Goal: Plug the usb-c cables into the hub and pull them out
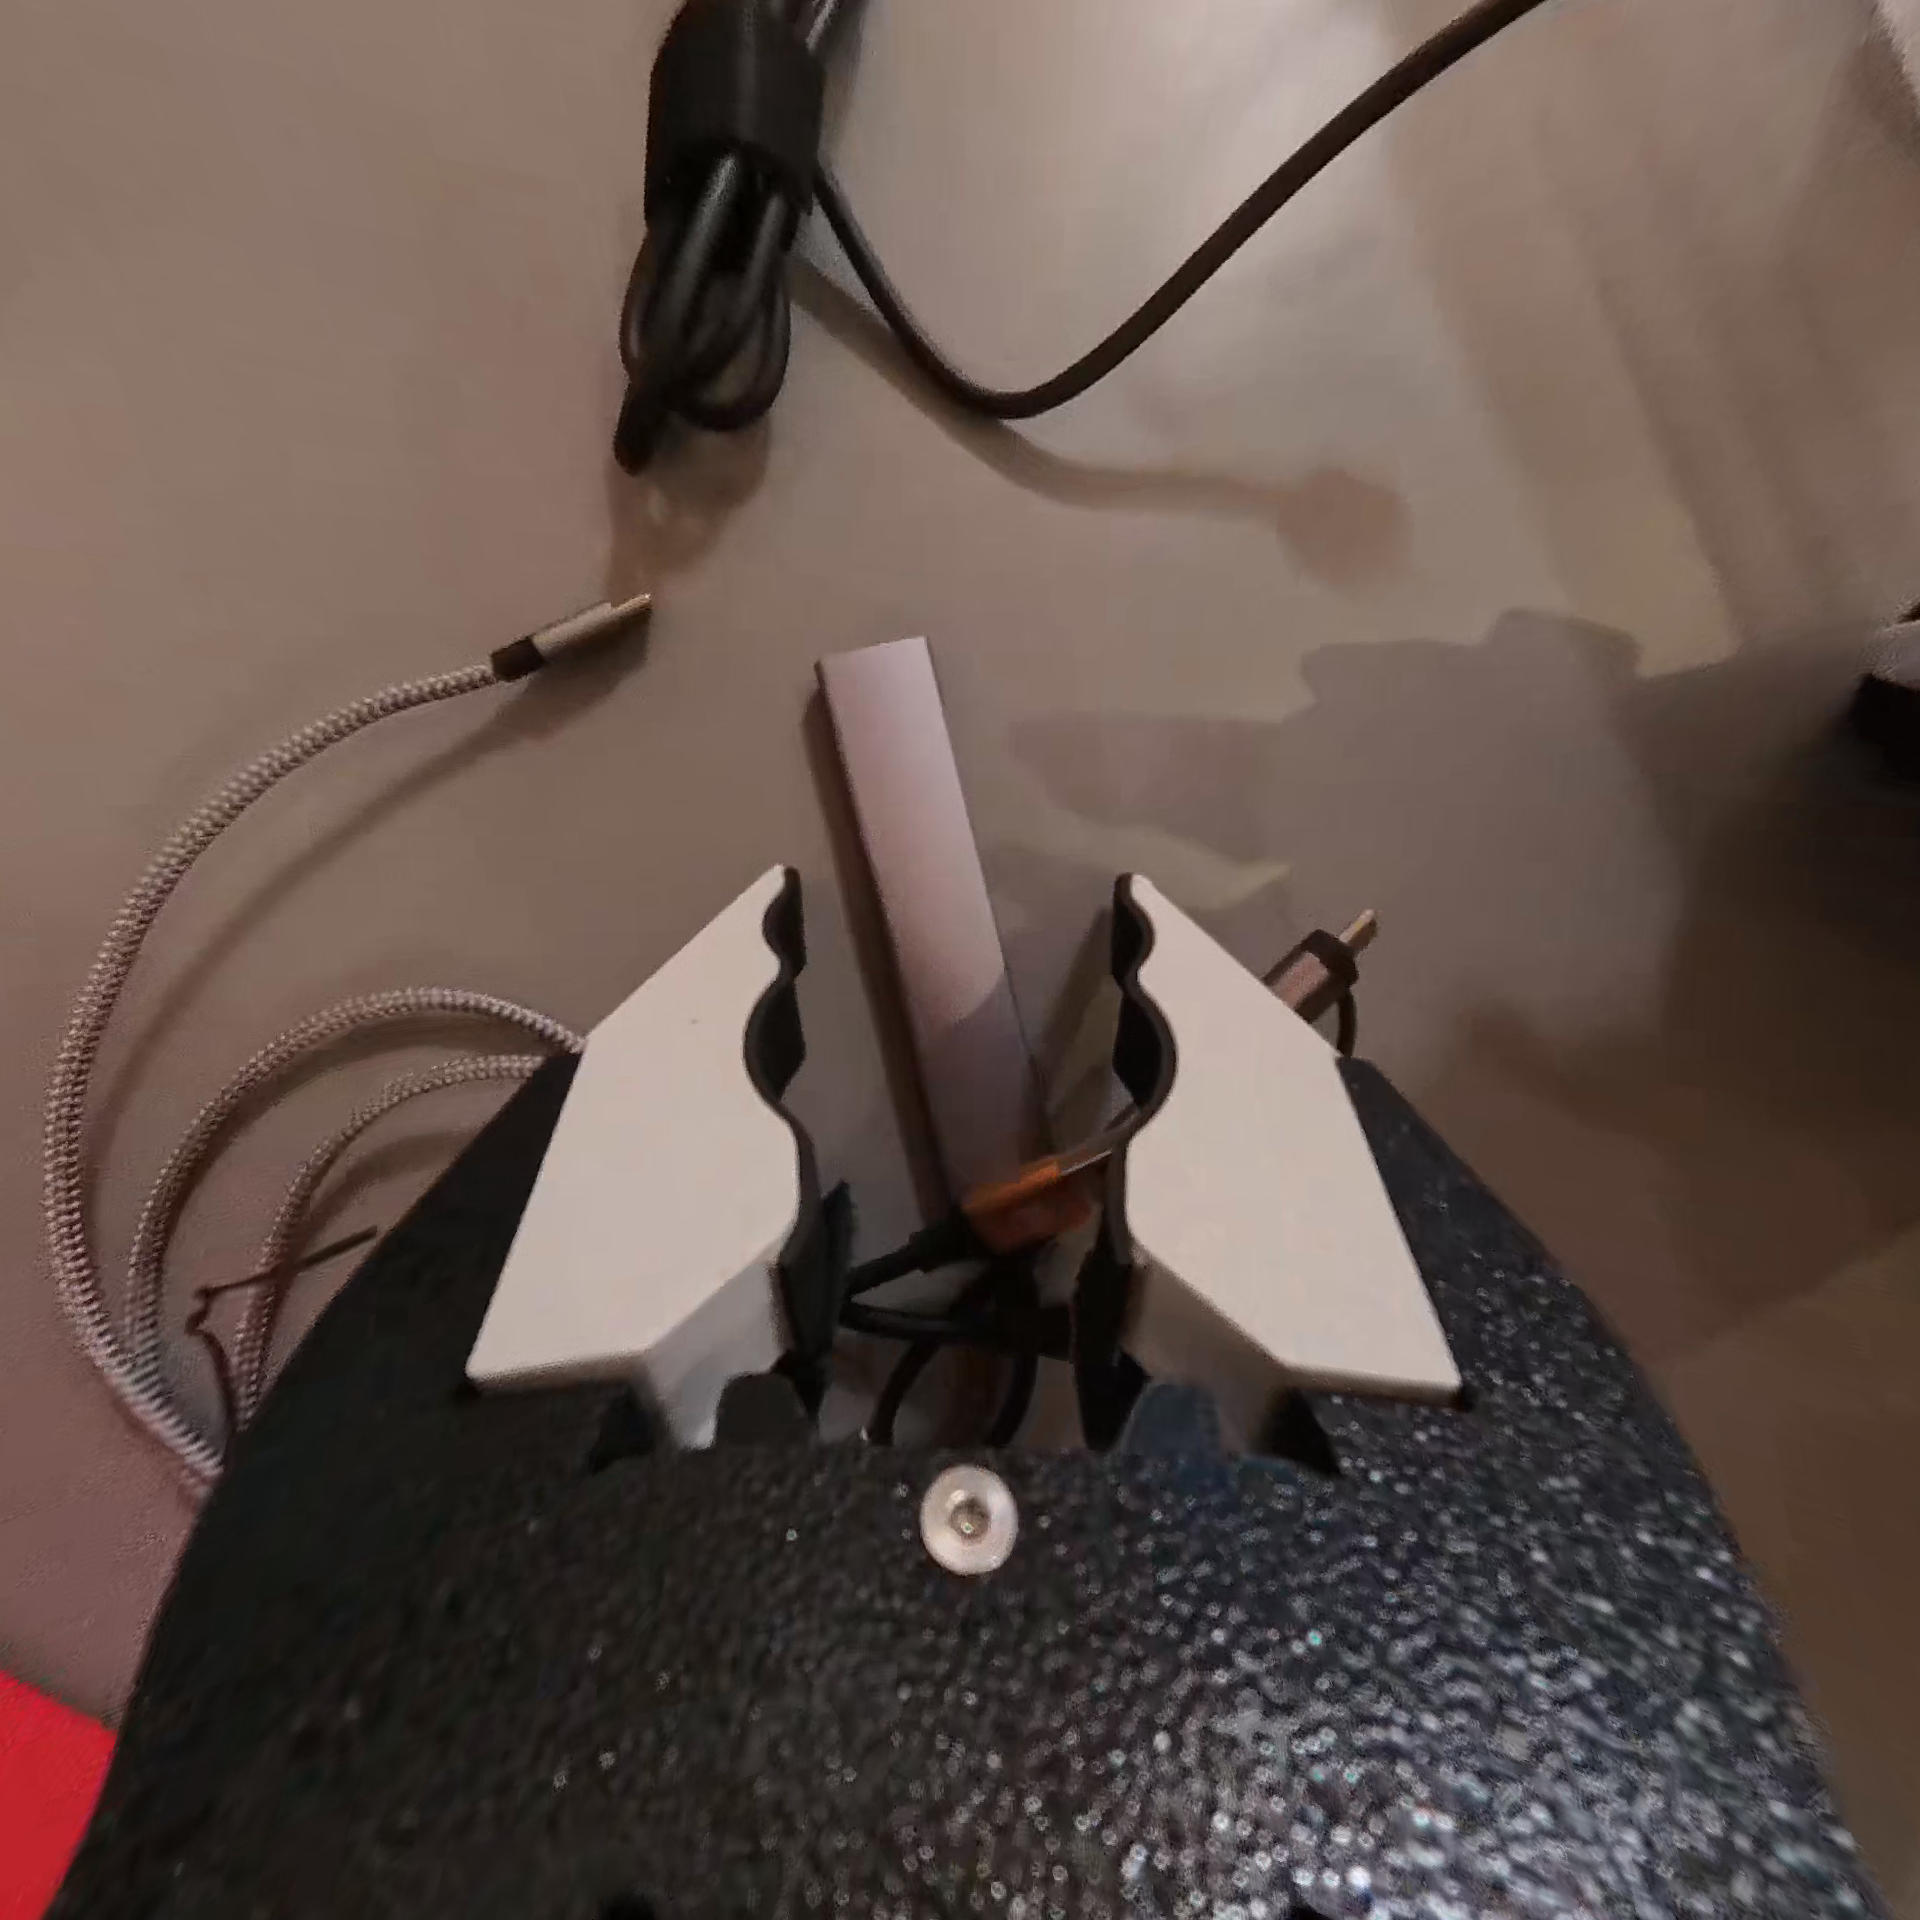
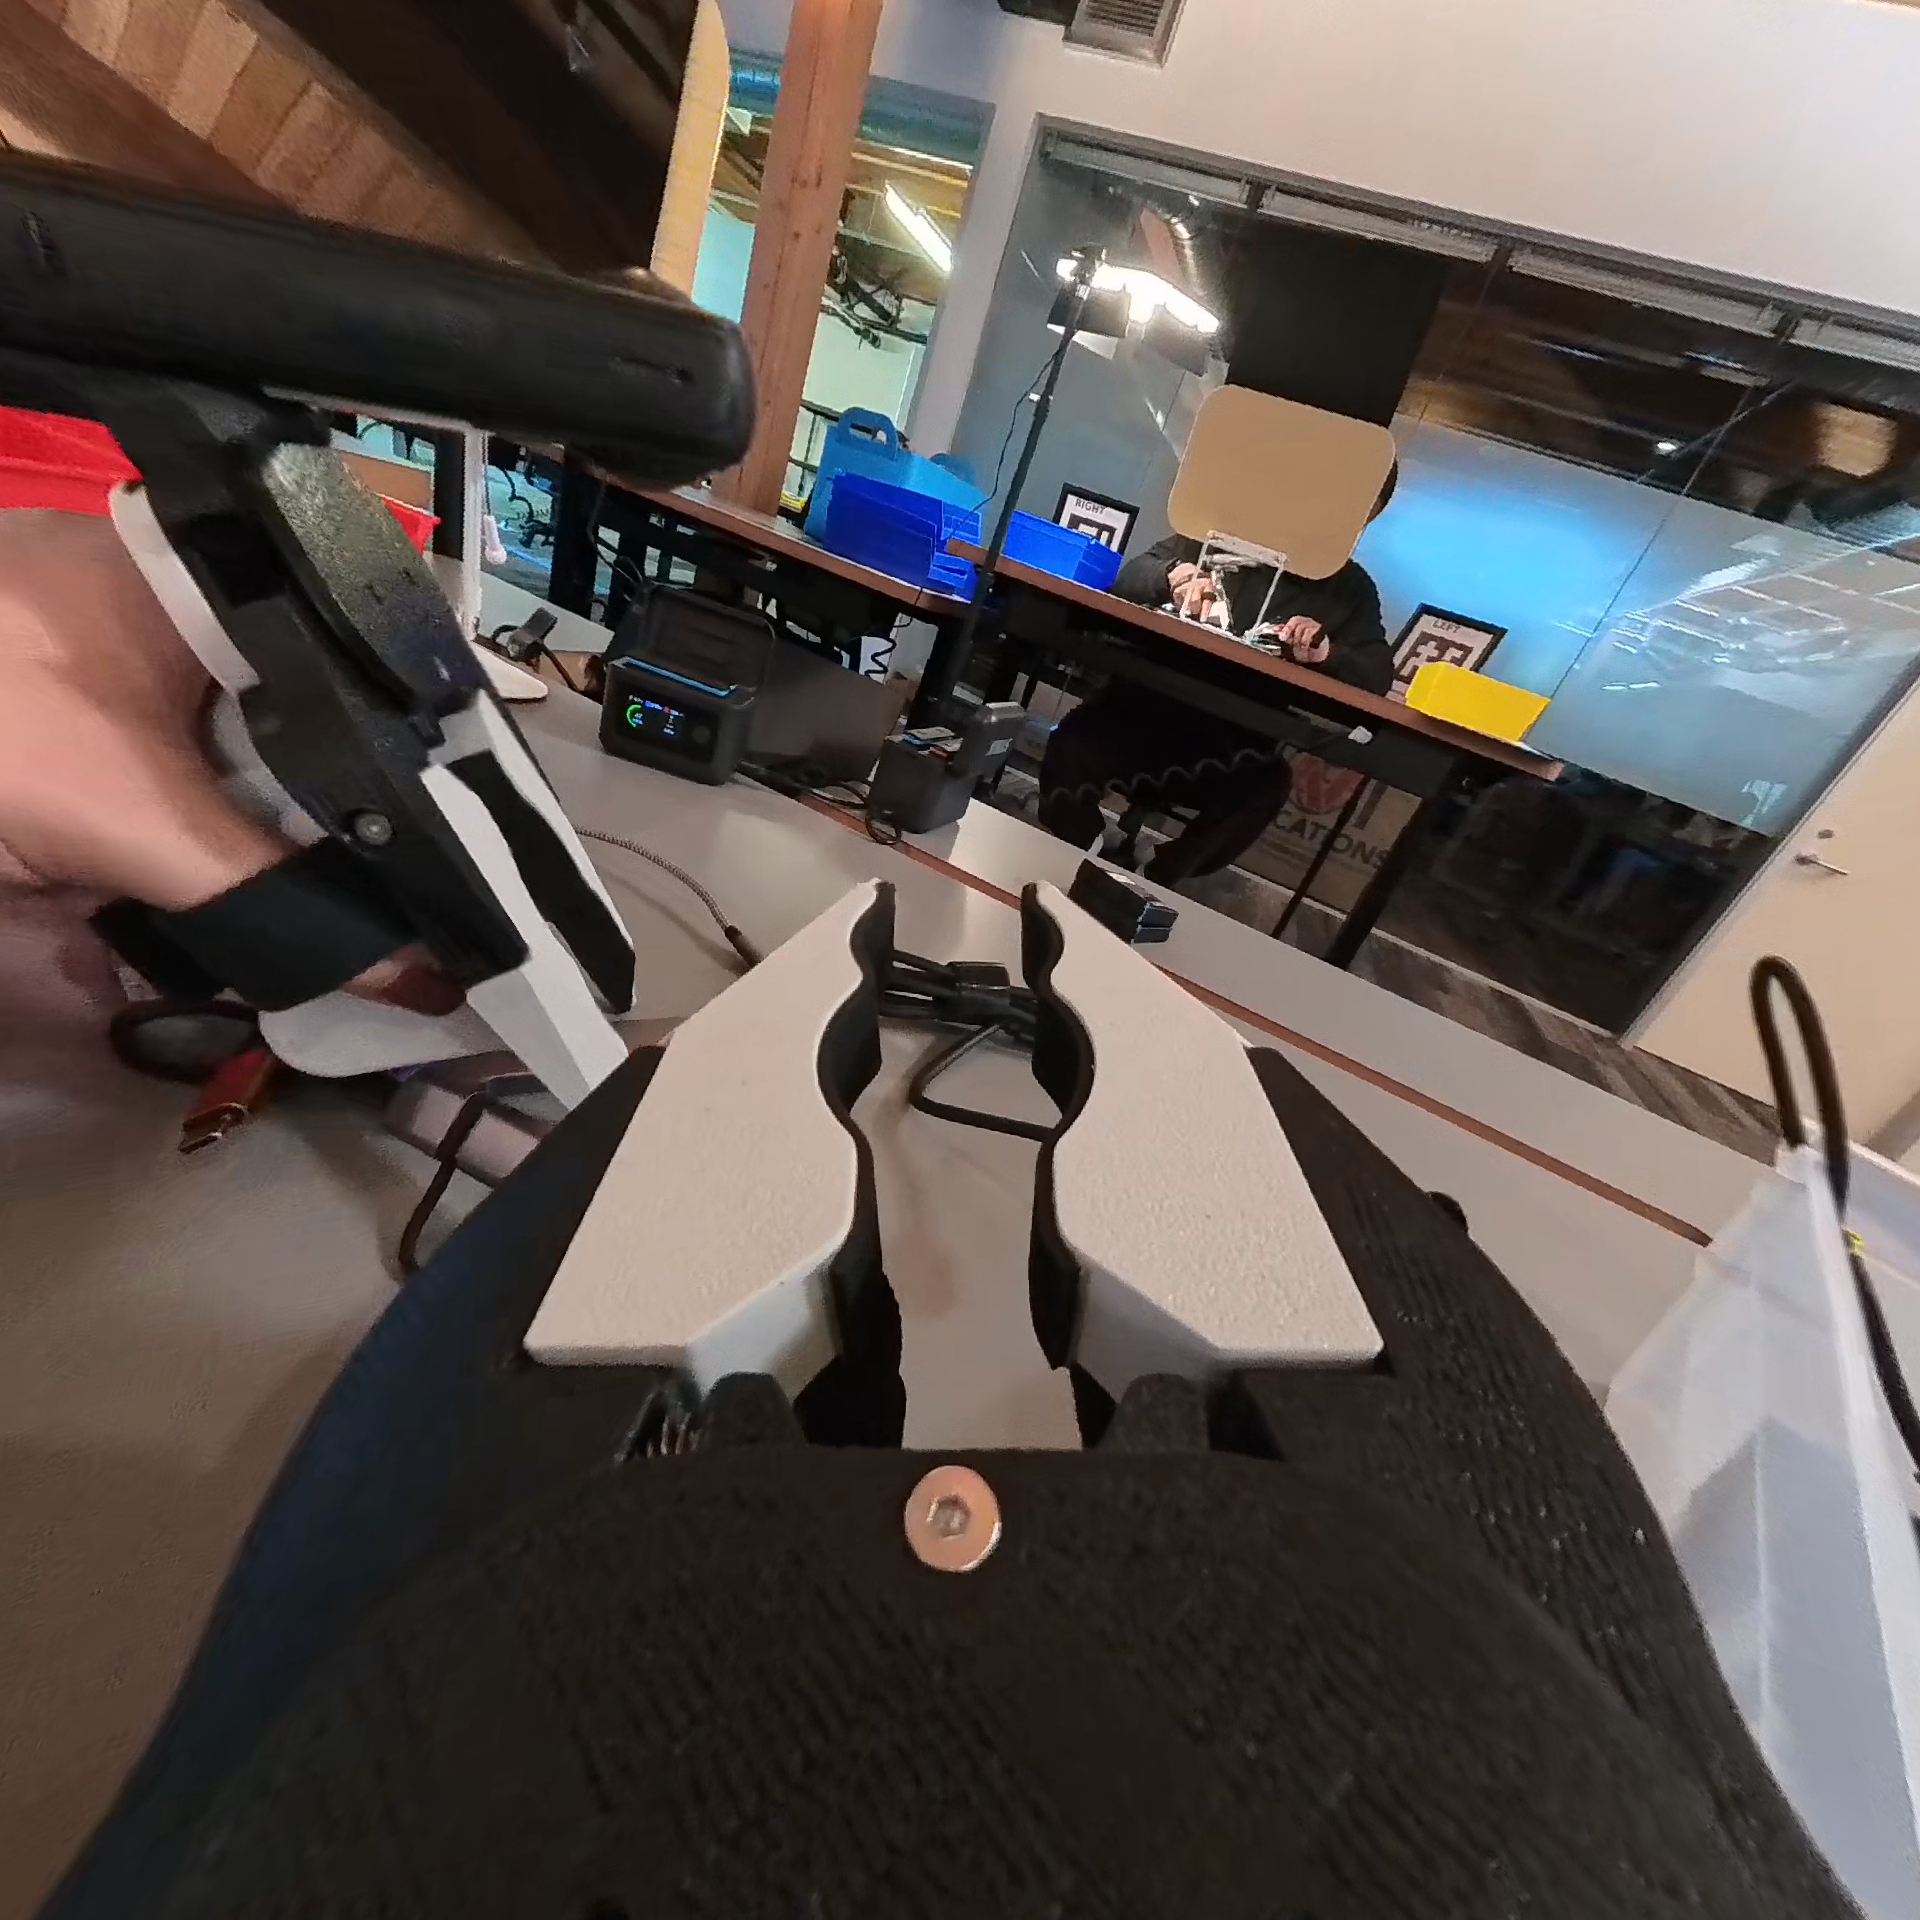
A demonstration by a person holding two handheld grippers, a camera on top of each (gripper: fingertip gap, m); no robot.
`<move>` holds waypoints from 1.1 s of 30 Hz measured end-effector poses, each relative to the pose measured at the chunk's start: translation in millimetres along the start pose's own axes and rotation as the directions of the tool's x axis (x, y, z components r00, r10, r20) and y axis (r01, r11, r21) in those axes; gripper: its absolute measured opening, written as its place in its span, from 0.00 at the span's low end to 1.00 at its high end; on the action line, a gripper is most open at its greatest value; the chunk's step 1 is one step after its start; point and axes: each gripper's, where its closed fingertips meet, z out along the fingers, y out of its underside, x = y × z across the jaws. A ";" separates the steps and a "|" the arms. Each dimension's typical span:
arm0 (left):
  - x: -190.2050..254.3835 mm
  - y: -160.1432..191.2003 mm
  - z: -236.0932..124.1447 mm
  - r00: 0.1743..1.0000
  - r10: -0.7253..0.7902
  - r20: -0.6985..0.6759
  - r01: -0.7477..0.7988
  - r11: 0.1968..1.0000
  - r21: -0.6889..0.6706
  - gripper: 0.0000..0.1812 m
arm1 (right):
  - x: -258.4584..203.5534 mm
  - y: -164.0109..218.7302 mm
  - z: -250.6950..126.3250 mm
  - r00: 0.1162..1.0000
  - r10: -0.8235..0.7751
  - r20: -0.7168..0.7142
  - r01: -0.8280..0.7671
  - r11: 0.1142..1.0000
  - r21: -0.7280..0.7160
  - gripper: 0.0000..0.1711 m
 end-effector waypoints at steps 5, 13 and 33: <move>2.7 9.3 -6.0 0.998 0.055 -0.004 -0.055 0.998 -0.033 0.21 | -13.4 3.9 4.6 0.994 -0.081 0.071 0.083 0.996 -0.029 0.15; 31.0 29.6 -25.8 0.915 -0.104 -0.389 0.083 0.994 -0.071 0.11 | -78.8 36.1 -6.2 0.676 -0.555 0.484 0.636 0.772 -0.003 0.26; 43.9 -60.3 -163.6 0.950 0.267 -0.161 -0.045 0.628 0.777 0.44 | -47.1 42.5 14.4 0.941 -0.091 0.326 0.224 0.890 -0.398 0.03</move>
